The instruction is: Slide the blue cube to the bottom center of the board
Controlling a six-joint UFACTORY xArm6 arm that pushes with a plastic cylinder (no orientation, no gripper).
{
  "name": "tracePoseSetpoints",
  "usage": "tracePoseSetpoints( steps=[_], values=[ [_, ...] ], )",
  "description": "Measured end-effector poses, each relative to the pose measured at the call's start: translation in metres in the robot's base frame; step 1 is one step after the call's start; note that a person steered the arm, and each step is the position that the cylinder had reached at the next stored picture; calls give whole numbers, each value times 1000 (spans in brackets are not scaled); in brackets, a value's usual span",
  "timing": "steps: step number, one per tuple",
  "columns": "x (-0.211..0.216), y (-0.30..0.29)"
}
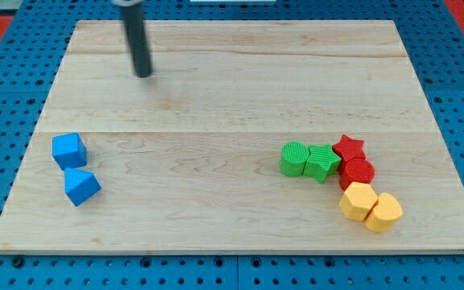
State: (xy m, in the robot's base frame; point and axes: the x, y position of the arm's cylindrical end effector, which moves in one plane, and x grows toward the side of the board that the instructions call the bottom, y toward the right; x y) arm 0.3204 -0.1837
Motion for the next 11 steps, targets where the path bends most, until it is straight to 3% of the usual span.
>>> tracePoseSetpoints(
  steps=[1,3,4,5,6,7,9,10,11],
  values=[
    [6,-73],
    [130,-92],
    [146,-74],
    [166,16],
    [189,36],
    [191,5],
    [235,73],
    [236,74],
    [248,36]
  ],
)
